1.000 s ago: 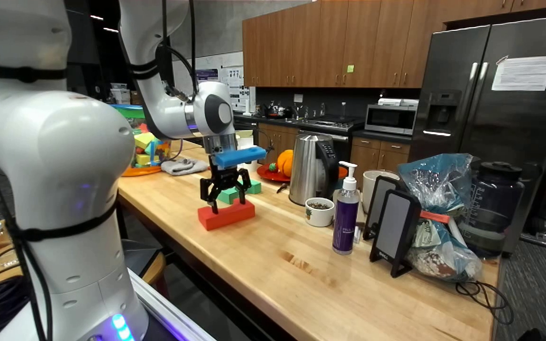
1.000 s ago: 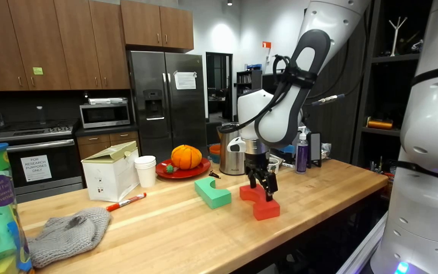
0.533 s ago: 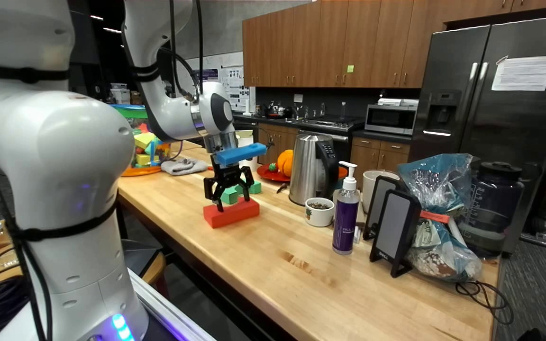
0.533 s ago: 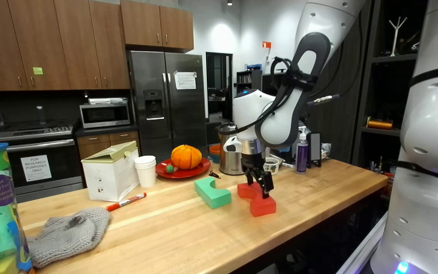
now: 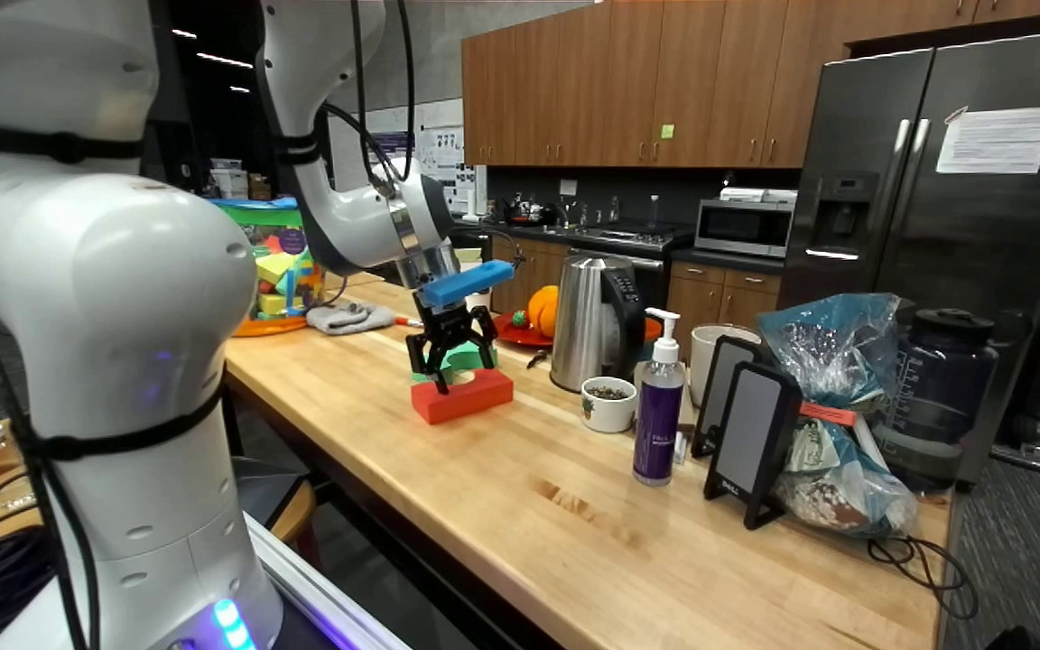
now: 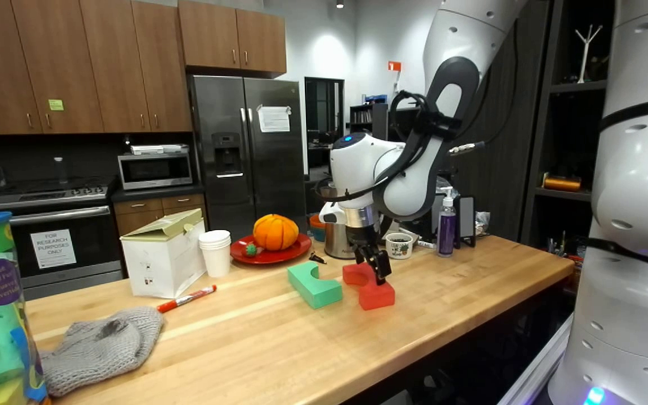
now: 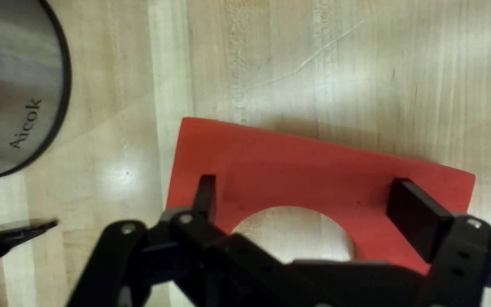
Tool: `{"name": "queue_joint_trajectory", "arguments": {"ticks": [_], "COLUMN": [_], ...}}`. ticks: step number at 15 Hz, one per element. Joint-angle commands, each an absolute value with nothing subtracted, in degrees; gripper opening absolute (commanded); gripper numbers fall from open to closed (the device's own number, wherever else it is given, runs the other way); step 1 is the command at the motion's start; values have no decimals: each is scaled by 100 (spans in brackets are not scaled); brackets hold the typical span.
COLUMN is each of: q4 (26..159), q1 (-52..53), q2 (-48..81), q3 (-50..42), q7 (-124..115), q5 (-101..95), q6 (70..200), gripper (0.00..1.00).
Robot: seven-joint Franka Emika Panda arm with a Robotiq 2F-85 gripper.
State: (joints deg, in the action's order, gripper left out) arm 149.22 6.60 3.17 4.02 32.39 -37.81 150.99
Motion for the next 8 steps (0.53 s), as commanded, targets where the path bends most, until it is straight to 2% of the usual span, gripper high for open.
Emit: {"name": "queue_joint_trajectory", "arguments": {"ticks": [1,8], "q4": [14574,14222], "q1": [596,630], "q2": [730,956], "q3": [396,414], "q7": [2896,2615], "q5": [-4192,-4686], "q6": [15105,14789], "gripper": [100,100]}}
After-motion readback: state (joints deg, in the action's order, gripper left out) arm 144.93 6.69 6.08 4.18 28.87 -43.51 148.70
